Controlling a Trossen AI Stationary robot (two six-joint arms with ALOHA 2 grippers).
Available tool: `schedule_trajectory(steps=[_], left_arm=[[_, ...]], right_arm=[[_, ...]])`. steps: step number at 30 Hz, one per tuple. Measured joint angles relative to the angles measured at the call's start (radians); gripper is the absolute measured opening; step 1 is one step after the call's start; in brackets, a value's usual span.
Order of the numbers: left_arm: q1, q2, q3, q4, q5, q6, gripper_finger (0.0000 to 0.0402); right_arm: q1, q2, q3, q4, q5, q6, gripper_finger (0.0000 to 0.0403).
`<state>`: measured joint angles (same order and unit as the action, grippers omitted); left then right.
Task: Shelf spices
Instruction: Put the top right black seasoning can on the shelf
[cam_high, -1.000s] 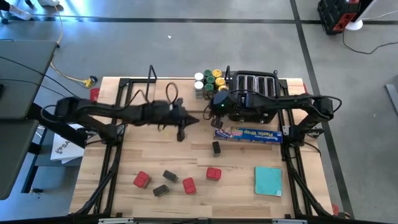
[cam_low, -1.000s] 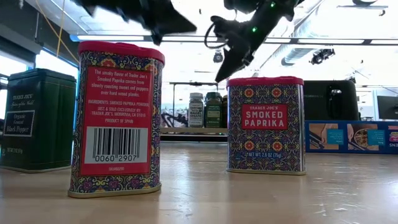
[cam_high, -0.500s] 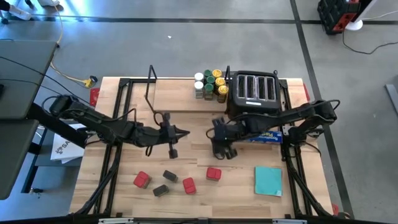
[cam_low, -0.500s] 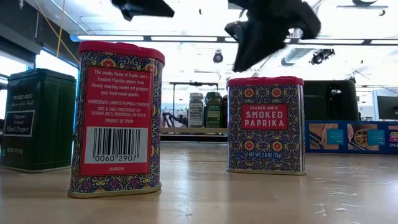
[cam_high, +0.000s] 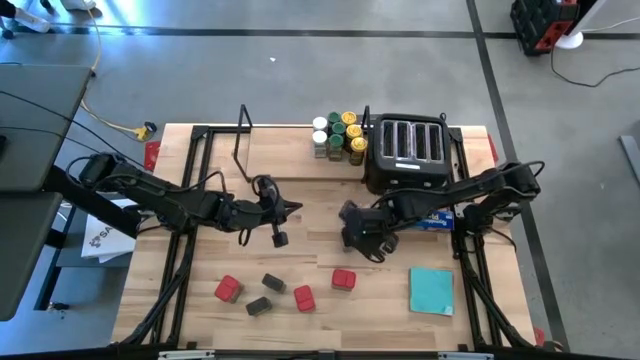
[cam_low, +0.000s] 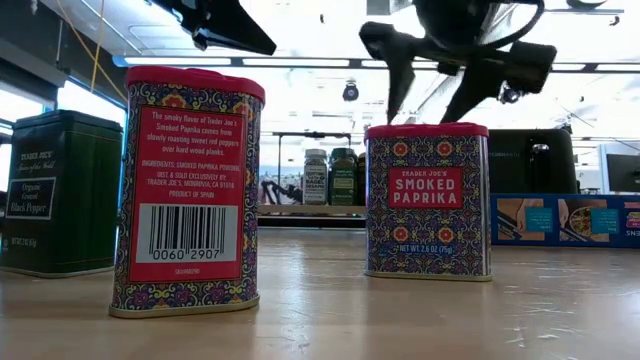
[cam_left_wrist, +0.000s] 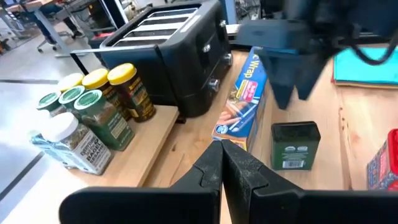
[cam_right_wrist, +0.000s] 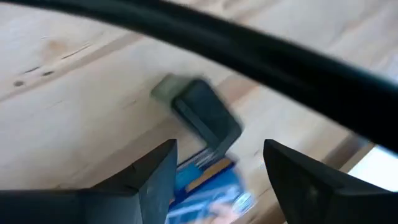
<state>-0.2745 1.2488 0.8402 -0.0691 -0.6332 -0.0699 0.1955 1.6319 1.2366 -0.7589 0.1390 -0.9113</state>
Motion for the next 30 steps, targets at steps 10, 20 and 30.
schedule_trajectory(steps=[10, 20, 30], left_arm=[[-0.001, 0.0, 0.0, -0.022, 0.001, -0.026, 0.0], [-0.001, 0.0, 0.0, -0.027, 0.002, -0.05, 0.0], [-0.001, 0.0, 0.0, -0.037, 0.002, -0.06, 0.0]], right_arm=[[0.029, 0.105, 0.0, 0.09, 0.001, -0.366, 0.0236], [-0.007, 0.186, 0.0, 0.103, 0.025, -0.428, 0.0236], [-0.066, 0.232, 0.001, 0.272, -0.013, -0.249, 0.0144]])
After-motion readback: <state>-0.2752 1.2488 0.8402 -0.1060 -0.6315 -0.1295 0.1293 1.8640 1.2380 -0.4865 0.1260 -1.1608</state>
